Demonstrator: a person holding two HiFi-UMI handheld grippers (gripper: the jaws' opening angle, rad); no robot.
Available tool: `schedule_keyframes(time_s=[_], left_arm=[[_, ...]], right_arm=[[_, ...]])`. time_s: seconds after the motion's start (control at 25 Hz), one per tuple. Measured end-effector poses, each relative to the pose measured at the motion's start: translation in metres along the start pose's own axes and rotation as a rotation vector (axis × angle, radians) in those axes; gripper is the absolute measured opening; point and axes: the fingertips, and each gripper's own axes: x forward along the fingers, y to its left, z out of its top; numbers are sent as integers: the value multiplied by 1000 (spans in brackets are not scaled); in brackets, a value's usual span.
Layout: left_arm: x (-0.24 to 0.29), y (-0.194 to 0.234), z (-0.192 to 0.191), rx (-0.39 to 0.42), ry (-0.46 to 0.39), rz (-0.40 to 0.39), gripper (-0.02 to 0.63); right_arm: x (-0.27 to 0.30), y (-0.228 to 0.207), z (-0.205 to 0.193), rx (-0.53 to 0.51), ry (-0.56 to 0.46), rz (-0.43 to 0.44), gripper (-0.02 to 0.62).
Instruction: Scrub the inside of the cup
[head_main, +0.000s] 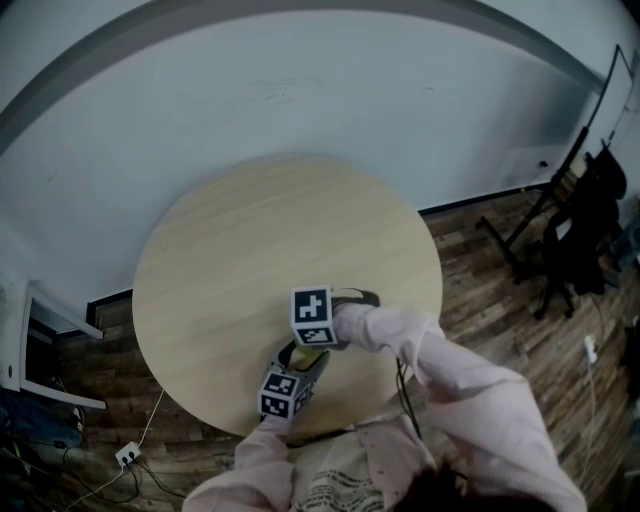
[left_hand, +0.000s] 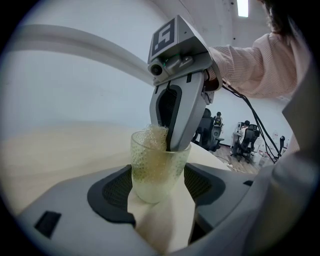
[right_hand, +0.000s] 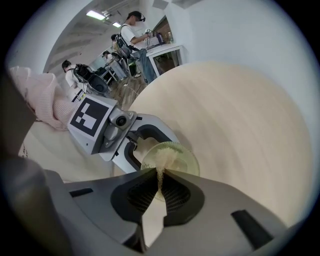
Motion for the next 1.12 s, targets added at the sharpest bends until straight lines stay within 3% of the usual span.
schedule_keyframes(time_s=[0.56,1.12], left_arm=[[1,0,0,3,4,12,333],[2,2,-1,13,8,19,333]], right_arm=[[-2,6,7,256,-108,109,21],[-14,1,21,553,-332,240,20]])
